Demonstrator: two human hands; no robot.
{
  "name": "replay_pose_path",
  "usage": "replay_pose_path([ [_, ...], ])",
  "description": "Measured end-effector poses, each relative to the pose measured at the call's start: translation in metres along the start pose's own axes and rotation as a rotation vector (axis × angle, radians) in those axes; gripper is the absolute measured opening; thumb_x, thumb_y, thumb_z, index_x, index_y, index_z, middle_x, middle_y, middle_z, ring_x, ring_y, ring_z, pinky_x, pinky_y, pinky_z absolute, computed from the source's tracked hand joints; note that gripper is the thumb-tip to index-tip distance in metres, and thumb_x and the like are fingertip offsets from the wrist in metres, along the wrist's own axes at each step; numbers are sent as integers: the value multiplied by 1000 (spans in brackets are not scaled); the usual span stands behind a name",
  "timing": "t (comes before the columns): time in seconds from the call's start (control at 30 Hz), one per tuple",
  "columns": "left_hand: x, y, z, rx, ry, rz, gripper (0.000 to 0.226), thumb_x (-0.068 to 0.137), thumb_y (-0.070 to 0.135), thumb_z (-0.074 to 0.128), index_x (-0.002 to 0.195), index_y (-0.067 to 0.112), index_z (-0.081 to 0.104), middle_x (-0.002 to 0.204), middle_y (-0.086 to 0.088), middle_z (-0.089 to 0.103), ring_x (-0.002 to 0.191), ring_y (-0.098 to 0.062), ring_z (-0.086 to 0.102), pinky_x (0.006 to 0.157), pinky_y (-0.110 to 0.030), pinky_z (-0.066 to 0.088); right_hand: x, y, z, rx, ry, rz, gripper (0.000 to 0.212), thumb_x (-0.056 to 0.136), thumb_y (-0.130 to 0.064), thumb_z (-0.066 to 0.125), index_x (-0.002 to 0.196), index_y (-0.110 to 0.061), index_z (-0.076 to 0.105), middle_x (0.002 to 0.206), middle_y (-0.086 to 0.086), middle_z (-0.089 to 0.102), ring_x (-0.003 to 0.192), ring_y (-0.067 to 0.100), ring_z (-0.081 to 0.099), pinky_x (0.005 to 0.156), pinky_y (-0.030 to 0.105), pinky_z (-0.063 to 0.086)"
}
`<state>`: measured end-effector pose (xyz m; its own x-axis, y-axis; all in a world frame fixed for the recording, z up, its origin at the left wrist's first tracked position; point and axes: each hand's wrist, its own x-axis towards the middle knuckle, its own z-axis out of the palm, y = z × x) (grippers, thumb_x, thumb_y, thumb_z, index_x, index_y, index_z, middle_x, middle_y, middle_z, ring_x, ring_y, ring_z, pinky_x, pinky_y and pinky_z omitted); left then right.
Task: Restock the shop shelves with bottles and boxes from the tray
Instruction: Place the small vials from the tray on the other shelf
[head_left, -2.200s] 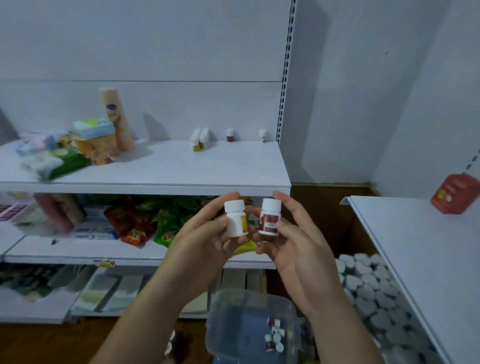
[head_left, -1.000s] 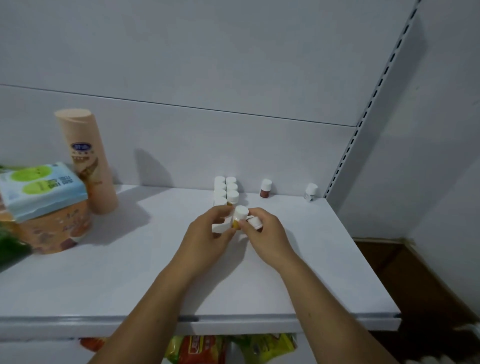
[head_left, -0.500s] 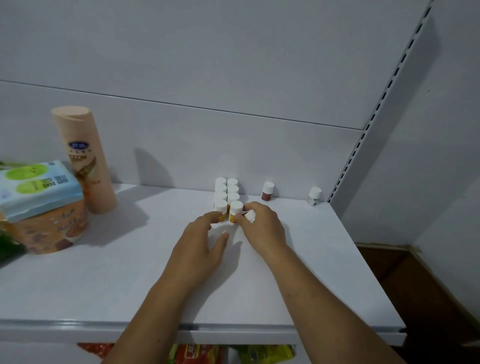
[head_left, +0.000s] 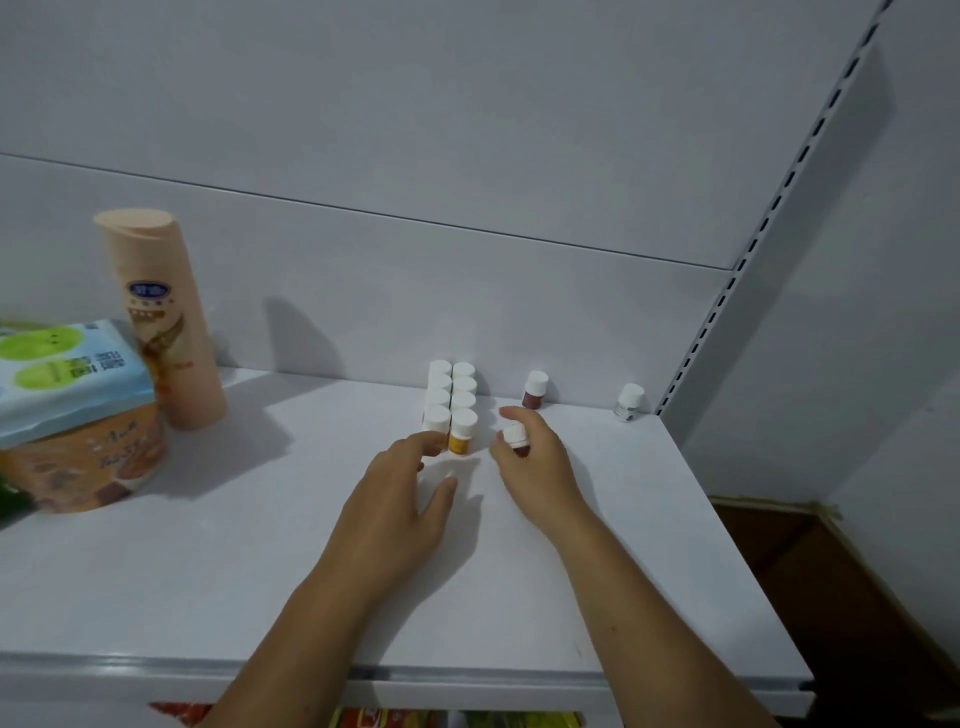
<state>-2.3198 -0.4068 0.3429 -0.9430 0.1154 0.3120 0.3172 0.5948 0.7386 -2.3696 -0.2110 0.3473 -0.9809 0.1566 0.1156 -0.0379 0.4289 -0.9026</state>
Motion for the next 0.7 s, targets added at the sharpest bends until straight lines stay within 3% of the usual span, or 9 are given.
replay_pose_path([
  [0.13, 0, -2, 3, 22, -14, 38, 45, 101, 37, 62, 144, 38, 48, 135, 19, 57, 118, -5, 54, 96, -27, 46, 9, 17, -25, 184, 91, 80, 49, 95, -6, 53, 135, -34, 59, 118, 11, 62, 77, 11, 67, 71, 27, 58],
  [0.23, -1, -2, 5, 39, -20, 55, 45, 100, 37, 62, 143, 40, 47, 132, 23, 54, 119, -5, 54, 96, -29, 46, 18, 23, -38, 222, 171, 107, 52, 96, -8, 63, 144, -25, 52, 117, 1, 64, 89, 12, 70, 90, 36, 62],
  [0.3, -2, -2, 6, 57, -27, 69, 46, 100, 36, 63, 142, 43, 46, 130, 24, 53, 118, -6, 55, 95, -31, 48, 26, 23, -42, 135, 206, 69, 56, 96, -14, 68, 146, -26, 49, 118, -5, 65, 97, 11, 68, 85, 23, 56],
  [0.37, -2, -3, 6, 70, -33, 92, 45, 99, 36, 63, 141, 44, 46, 130, 24, 54, 116, -7, 56, 95, -34, 49, 33, 21, -45, 86, 238, 32, 52, 96, -13, 69, 143, -24, 51, 116, -9, 65, 91, 0, 63, 74, 7, 45],
  [0.4, -1, -3, 6, 76, -36, 94, 45, 99, 36, 63, 140, 45, 47, 129, 24, 54, 116, -8, 56, 95, -35, 50, 36, 19, -45, 85, 256, 25, 47, 96, -11, 69, 138, -24, 54, 115, -8, 66, 89, -3, 63, 72, 6, 44],
  [0.47, -1, -3, 7, 82, -37, 92, 43, 99, 37, 63, 139, 44, 48, 128, 25, 52, 116, -7, 56, 95, -33, 49, 41, 18, -44, 97, 279, -2, 32, 95, -8, 70, 116, -30, 60, 109, -9, 71, 86, -1, 68, 76, 15, 50],
  [0.53, -1, -3, 7, 83, -33, 99, 42, 99, 37, 63, 139, 42, 50, 129, 24, 54, 117, -8, 56, 95, -33, 49, 47, 19, -39, 91, 283, -24, 32, 94, -8, 70, 103, -38, 60, 101, -12, 73, 87, 9, 74, 83, 32, 58],
  [0.6, -1, -3, 7, 88, -35, 106, 42, 99, 36, 64, 139, 42, 50, 130, 22, 55, 117, -8, 57, 96, -34, 50, 51, 21, -33, 78, 275, -13, 33, 92, -8, 71, 101, -39, 60, 100, -10, 74, 89, 14, 76, 89, 41, 60],
  [0.7, -1, -3, 6, 108, -50, 113, 44, 99, 42, 59, 142, 41, 49, 131, 22, 55, 119, -8, 56, 97, -36, 50, 56, 31, -24, 49, 257, -3, 30, 90, -9, 70, 106, -33, 62, 98, -8, 76, 93, 16, 75, 91, 43, 59],
])
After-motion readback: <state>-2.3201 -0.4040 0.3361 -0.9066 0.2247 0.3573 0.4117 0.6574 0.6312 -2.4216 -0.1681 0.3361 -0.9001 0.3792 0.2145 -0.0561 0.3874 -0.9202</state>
